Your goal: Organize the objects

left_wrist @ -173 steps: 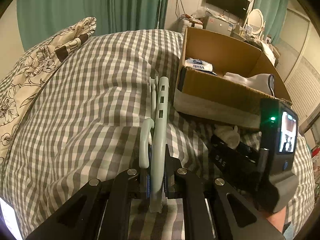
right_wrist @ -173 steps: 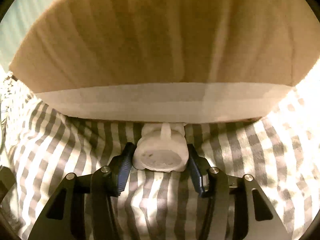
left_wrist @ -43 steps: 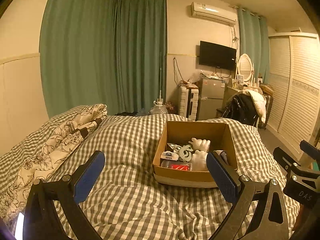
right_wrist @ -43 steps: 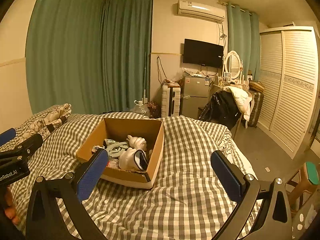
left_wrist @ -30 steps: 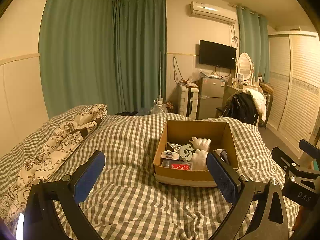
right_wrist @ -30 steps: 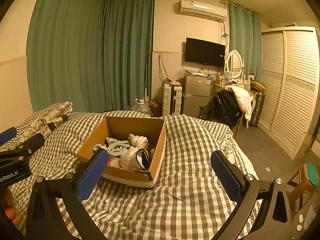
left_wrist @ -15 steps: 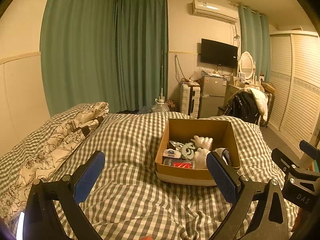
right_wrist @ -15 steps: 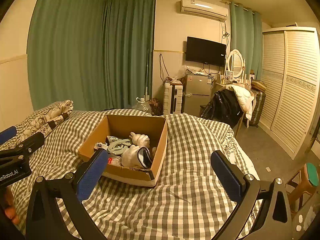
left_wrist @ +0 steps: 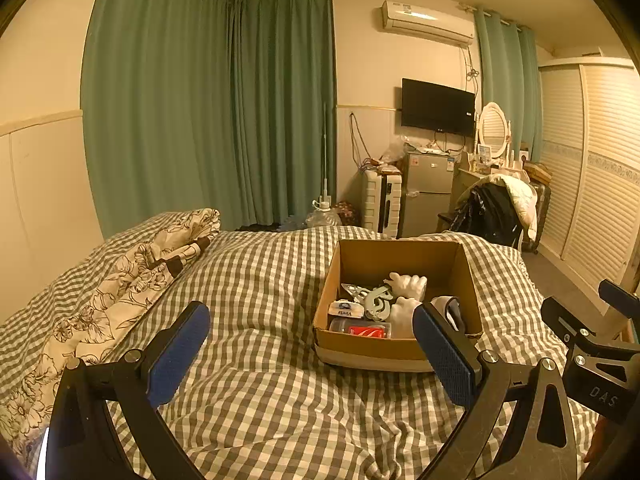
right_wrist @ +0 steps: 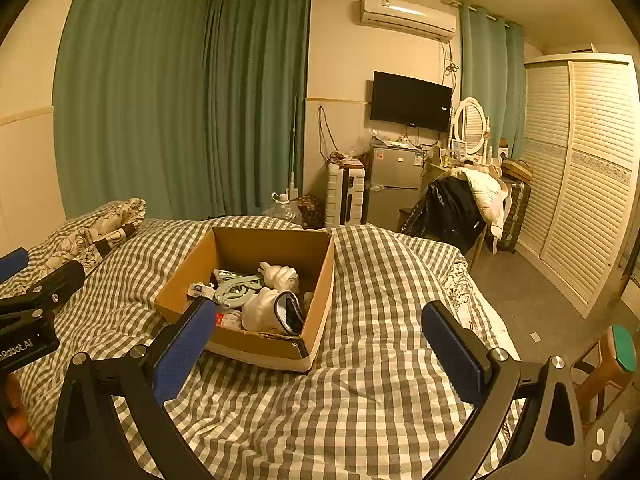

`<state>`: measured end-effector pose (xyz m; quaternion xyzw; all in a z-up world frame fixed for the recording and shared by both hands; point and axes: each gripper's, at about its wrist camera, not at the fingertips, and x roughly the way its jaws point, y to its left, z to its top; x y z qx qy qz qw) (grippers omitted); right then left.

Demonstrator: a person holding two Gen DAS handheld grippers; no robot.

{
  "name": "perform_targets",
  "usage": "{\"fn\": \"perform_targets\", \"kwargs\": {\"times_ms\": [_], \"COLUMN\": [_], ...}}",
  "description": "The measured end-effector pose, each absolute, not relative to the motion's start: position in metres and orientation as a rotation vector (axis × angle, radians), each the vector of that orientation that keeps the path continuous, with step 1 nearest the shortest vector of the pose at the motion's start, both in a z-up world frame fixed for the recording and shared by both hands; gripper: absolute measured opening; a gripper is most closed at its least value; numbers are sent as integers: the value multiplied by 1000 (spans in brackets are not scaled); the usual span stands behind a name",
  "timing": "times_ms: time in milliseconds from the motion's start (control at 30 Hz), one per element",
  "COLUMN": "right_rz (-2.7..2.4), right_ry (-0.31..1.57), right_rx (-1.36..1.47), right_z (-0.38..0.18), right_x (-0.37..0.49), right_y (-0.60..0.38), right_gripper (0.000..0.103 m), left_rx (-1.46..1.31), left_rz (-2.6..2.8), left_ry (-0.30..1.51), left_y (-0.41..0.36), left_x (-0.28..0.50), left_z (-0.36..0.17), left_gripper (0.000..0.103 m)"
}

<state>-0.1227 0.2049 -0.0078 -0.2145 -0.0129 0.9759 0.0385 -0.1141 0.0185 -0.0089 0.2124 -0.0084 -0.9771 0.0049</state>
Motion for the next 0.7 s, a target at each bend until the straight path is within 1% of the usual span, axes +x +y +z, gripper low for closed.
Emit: {"fn": "perform_targets", "kwargs": {"times_ms": [700], "right_rz": [2988], "right_ry": [-39], "right_rx": [-679], "right_z": [-11], "right_x": [-123], "right_y": [207], "right_gripper": [103], "left_rx": [672], "left_rz": [-3058], "left_ry": [-14], "left_y": [18], "left_x": [-112], "left_z": [-13], "left_gripper": [103]}}
